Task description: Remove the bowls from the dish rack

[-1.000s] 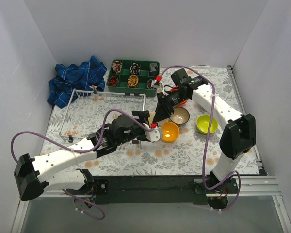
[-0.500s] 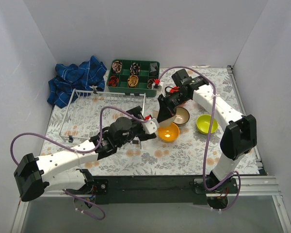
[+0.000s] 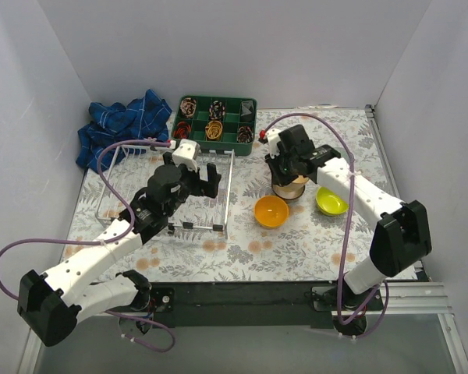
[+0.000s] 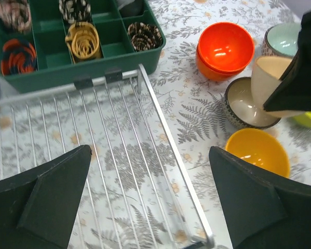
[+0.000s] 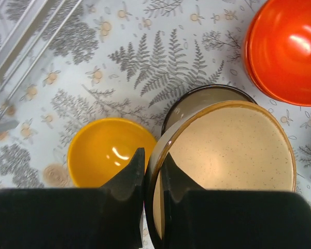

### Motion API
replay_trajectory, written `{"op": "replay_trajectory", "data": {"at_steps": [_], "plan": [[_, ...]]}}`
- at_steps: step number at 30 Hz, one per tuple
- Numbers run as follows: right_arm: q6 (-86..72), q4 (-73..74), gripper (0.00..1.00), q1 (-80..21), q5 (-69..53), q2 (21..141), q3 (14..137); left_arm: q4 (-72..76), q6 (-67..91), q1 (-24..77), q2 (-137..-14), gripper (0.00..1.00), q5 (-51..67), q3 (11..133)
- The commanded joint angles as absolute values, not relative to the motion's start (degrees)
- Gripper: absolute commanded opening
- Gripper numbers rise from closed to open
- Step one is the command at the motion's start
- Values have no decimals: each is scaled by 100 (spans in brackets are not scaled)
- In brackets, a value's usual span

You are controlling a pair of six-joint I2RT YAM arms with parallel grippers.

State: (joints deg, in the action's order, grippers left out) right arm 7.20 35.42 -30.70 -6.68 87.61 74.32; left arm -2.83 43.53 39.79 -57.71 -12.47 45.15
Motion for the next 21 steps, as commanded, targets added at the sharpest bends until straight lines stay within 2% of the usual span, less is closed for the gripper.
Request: {"op": "replay_trajectory", "data": {"at_steps": [1,7,13,17,19,20,21], "plan": [[45,2523,1,-3427,983,8929,7313,-1089,6046,3885,-5748,98,-1468,4895],[-650,1882,3,-3516,1766,9140,6821,-1590,6310,3876,-5642,98,-1634,5220],[-1010,1556,13,-3516,2092,9448,6531,-1951,6293,3876,-5660,98,-1854,5361],[-1151,1494,28,-3533,2162,9553,6442,-1995,6302,3885,-5660,98,-1898,5353],[-1221,1485,32,-3542,2188,9528,6425,-2013,6302,3876,-5686,98,-1916,5361],[-1265,1485,39,-3559,2223,9519,6425,-2021,6302,3876,-5687,98,-1916,5370],[-1292,1485,41,-3577,2267,9484,6425,-2039,6302,3876,-5704,98,-1925,5370]]}}
